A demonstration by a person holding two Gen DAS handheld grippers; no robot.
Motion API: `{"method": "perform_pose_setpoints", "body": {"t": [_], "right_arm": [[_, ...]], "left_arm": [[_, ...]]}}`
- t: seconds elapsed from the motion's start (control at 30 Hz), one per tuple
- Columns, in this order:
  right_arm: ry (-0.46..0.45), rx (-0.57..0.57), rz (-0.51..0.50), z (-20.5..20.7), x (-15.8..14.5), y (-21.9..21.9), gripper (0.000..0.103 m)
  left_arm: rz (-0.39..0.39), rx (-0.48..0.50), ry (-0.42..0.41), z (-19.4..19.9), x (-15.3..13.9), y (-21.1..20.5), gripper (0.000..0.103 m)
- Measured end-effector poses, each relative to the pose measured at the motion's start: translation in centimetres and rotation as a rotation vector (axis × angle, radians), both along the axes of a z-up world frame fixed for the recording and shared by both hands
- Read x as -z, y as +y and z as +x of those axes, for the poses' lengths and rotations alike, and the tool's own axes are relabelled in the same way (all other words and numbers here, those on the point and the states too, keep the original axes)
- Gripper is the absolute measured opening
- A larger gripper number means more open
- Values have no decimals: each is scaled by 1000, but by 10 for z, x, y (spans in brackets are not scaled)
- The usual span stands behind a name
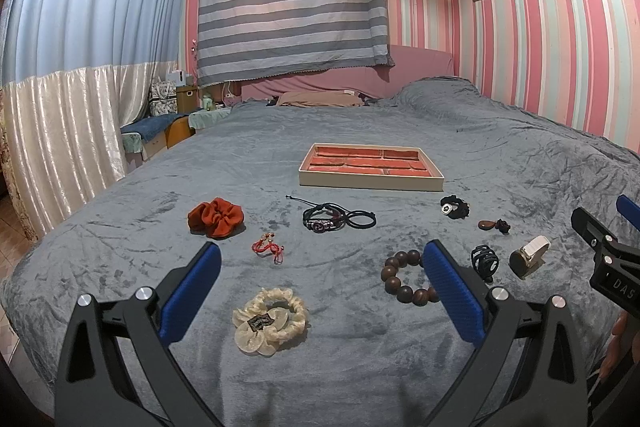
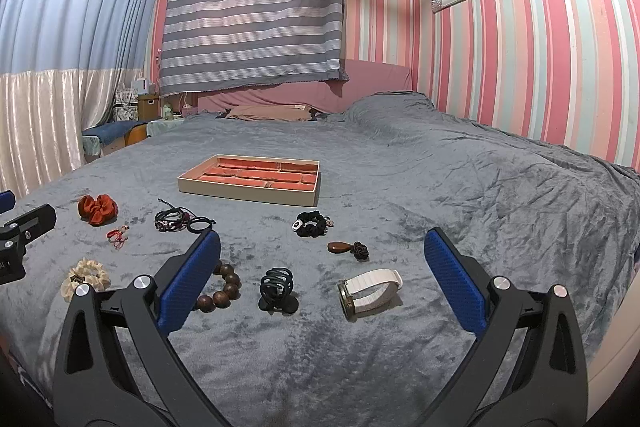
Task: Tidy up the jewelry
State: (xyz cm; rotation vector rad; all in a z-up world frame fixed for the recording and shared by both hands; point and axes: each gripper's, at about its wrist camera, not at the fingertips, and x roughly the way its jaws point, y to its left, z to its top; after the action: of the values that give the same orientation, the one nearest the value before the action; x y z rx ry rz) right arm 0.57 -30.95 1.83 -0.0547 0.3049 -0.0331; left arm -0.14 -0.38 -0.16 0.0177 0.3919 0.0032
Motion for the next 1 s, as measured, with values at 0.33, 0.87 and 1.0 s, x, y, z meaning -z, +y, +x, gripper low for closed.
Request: {"method": "perform_pose_setpoints", "body": {"t": [0.33, 0.87, 1.0], "right_arm": [[2, -1, 0, 3, -1, 1, 99], [43, 6, 19, 16, 11, -6, 99], [70, 15, 37, 29, 16, -11, 99]], "left_arm": [[-3, 2, 2, 0, 0, -3, 99], [-2, 9, 40, 12, 4, -1, 99], [1, 25, 57, 22, 8, -2, 99]]}}
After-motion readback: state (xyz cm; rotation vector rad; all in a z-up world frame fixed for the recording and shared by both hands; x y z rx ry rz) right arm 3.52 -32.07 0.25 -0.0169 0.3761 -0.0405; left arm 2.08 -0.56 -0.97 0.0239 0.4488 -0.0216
